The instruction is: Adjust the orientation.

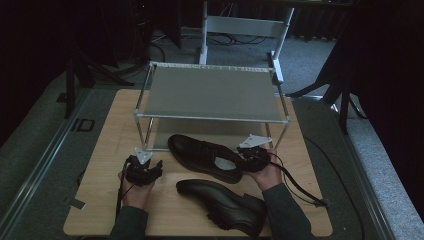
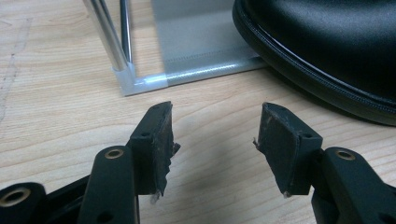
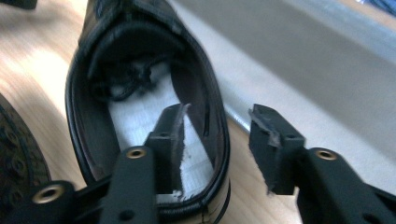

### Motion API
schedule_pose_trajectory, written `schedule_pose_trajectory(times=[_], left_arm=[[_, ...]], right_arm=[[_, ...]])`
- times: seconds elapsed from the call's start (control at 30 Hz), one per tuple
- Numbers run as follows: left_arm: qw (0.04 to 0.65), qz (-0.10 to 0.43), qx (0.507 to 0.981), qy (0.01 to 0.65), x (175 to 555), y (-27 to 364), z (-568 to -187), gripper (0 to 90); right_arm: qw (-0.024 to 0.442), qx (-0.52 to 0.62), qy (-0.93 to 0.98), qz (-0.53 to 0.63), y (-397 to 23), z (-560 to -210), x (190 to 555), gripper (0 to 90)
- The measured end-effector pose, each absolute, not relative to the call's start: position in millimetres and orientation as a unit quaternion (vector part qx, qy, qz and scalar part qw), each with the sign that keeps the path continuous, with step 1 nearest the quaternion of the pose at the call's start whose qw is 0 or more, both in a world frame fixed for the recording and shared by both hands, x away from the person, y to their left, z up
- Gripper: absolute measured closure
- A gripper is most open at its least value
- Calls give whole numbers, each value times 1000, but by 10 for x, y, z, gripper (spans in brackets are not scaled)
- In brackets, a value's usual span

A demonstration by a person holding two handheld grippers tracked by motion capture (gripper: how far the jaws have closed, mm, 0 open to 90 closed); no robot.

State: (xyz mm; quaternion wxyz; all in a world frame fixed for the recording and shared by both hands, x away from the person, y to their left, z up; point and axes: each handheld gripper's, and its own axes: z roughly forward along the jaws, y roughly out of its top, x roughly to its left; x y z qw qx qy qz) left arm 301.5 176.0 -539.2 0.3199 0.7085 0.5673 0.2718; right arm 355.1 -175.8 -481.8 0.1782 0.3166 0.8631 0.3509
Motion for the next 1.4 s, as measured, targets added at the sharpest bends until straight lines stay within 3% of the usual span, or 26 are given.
schedule_pose_trajectory(times=[0.03, 0.2, 0.83, 1.4], left_arm=[[319, 271, 710, 567, 3015, 1758, -5392, 455], [321, 270, 710, 566, 3013, 1756, -5388, 454], [336, 250, 727, 544, 2972, 1708, -5327, 453], [417, 184, 766, 453, 2592, 1651, -4958, 452]], right_arm=[[171, 314, 868, 345, -1763, -4843, 3551, 684], [197, 304, 867, 341, -1788, -4839, 3478, 788], [210, 337, 853, 339, -2297, -4820, 3101, 806], [213, 355, 847, 332, -2549, -4812, 2746, 800]])
